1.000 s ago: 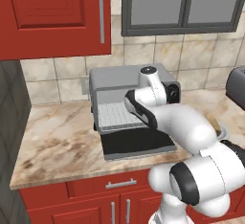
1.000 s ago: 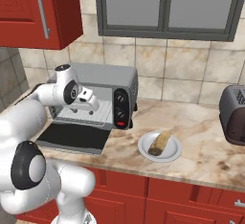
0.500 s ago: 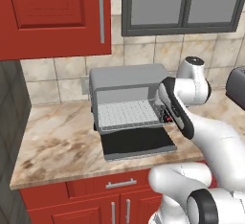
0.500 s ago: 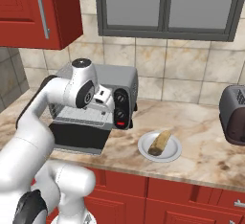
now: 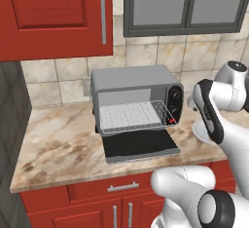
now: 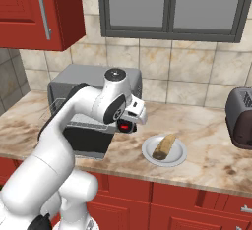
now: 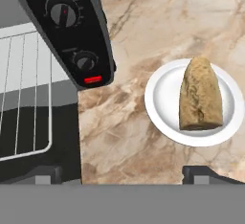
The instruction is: Pull the toaster oven rack outwards. Pick up the baguette from the plate and place it on the toaster oven rack. Close the toaster oven door fully and set the temperature to the lowest setting.
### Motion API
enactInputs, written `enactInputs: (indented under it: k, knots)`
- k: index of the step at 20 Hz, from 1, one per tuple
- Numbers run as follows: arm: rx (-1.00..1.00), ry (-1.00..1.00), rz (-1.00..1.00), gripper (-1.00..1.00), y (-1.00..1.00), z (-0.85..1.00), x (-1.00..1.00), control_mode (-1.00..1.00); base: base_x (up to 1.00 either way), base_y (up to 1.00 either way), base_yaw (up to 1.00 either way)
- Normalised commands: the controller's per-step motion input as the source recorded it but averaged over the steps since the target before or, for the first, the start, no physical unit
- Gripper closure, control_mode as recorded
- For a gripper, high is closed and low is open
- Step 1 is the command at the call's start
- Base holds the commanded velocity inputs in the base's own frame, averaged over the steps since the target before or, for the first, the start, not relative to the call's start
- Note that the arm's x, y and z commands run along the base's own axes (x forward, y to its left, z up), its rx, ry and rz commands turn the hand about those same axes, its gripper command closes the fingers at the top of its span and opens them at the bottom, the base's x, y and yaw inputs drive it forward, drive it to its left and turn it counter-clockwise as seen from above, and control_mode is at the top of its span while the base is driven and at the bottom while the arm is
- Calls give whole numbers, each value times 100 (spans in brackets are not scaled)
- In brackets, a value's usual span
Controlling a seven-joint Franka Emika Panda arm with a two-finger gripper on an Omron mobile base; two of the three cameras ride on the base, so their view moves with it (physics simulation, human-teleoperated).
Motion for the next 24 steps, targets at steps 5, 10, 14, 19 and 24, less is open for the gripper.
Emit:
enactInputs:
  k: [5,10,14,19,24]
  knots:
    - [-2,3,-2,-100,-100,0,-6,-100,0,0,0]
    - [-9,0,-4,-100,-65,-9,-8,-100,0,0,0]
    - [-8,3,-5,-100,-39,-39,0,-100,0,0,0]
    - [-1,7,-2,-100,-25,-38,0,-100,0,0,0]
    - [0,6,0,-100,1,-35,0,-100,0,0,0]
